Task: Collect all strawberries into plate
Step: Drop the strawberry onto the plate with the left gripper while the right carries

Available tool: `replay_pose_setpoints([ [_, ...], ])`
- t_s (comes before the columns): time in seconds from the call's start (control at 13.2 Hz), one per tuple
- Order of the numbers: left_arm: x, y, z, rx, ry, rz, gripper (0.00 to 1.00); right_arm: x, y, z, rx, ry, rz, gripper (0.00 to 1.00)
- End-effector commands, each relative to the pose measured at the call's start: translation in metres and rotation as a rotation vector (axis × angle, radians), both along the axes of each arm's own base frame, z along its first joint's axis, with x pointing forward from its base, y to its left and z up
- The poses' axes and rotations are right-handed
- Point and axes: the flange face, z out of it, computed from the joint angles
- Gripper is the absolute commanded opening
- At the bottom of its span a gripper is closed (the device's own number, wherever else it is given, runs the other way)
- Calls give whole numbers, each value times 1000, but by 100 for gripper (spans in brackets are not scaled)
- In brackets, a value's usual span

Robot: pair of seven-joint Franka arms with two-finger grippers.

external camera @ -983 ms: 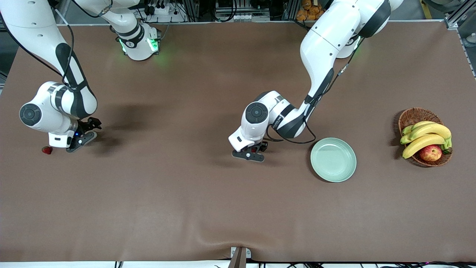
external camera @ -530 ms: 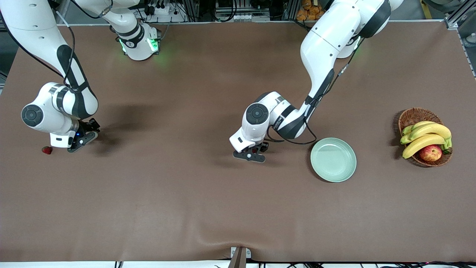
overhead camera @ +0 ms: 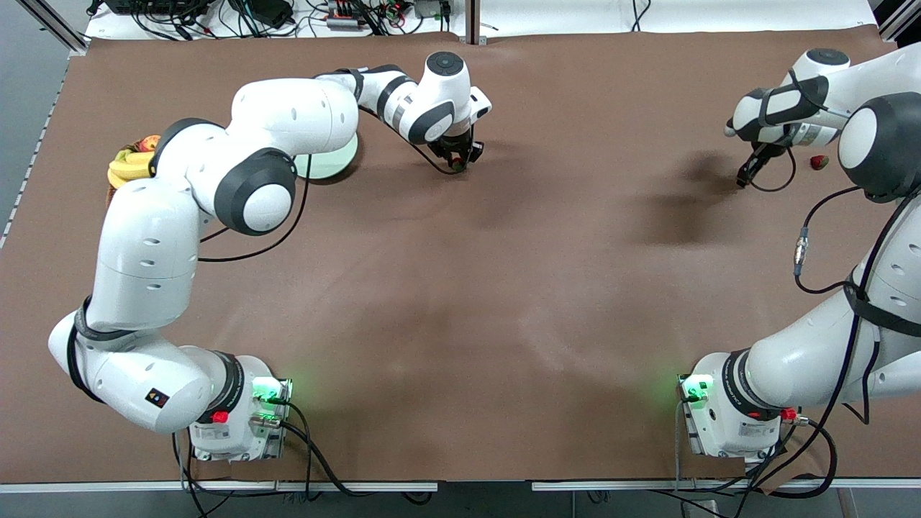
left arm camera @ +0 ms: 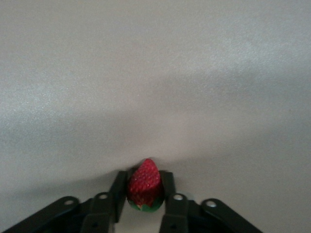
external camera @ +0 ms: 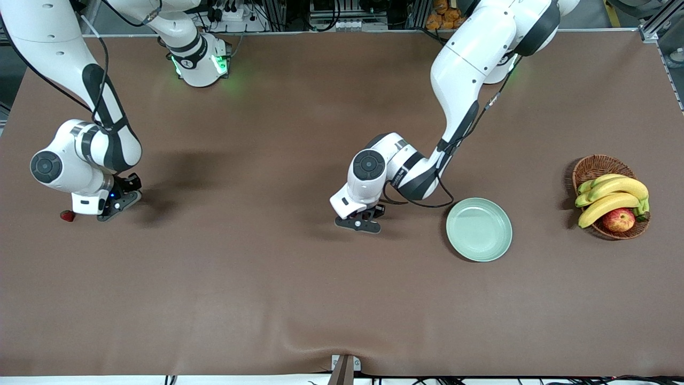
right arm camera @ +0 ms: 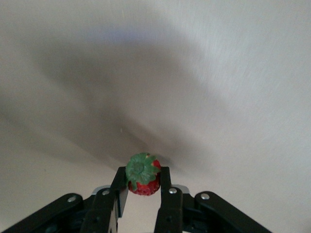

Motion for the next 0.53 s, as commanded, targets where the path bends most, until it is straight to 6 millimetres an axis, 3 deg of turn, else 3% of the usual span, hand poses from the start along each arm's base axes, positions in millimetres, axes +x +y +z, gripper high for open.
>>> replay_pose_setpoints([
  [0.0, -1, 0, -3, 20, -5, -23, 0, 34, 34, 39, 42, -22, 92, 0],
  [0.23, 15, 20, 27, 51, 4, 8, 0, 74, 95, 77, 111, -49, 161, 0],
  [0.3, 31, 42, 61, 66, 1, 38, 0, 79, 119, 82, 132, -54, 188, 0],
  [0.45, 44, 82, 109, 132, 49, 38, 0, 80, 165, 81, 181, -63, 221, 0],
])
